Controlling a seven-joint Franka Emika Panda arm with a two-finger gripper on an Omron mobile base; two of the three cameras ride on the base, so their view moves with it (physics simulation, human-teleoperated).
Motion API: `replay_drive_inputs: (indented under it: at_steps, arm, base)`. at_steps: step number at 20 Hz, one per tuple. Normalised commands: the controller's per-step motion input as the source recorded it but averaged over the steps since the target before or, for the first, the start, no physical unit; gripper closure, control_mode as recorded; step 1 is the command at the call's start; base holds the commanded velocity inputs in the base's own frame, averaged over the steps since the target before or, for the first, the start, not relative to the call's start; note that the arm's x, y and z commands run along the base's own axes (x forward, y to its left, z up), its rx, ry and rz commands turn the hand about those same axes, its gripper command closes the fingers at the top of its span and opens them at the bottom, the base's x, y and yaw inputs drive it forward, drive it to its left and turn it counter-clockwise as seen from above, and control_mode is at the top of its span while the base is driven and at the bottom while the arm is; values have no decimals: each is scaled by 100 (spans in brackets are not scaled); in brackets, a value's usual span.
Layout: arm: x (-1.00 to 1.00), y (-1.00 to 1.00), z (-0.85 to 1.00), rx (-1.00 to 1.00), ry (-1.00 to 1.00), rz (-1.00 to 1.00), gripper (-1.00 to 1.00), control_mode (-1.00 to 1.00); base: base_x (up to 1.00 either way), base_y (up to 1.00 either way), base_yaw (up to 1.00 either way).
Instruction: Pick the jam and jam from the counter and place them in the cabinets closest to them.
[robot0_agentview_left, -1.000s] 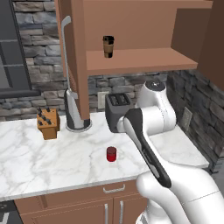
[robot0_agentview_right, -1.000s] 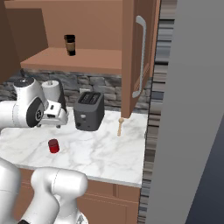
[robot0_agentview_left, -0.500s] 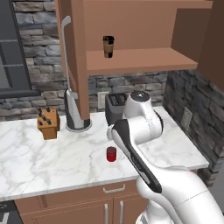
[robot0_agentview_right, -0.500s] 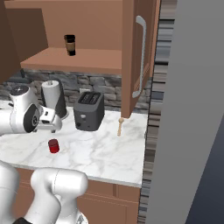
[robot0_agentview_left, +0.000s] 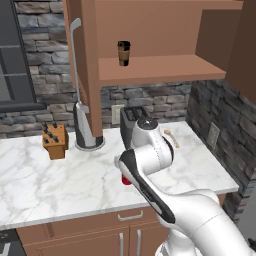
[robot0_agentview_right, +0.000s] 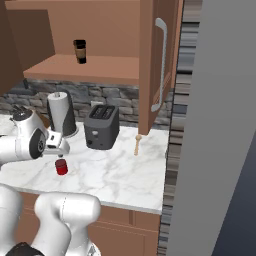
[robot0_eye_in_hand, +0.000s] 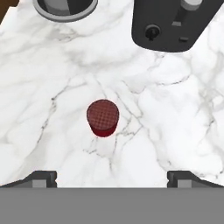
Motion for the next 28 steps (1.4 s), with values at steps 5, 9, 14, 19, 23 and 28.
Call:
replay_drive_inputs:
  at_steps: [5,9,14,19,23,28]
  arm:
    - [27,14,-35,-2,0,0,-100,-100]
    - [28,9,-32,-1,0,0,-100,-100]
    - [28,6,-30,-1,0,0,-100,-100]
    - [28,4,-31,0,0,0,-100,-100]
    - [27,3,-30,0,0,0,-100,-100]
    - [21,0,-33,0,0,0,-100,-100]
  base:
    - [0,0,0]
    - [0,0,0]
    - [0,0,0]
    - [0,0,0]
    - [0,0,0]
    - [0,0,0]
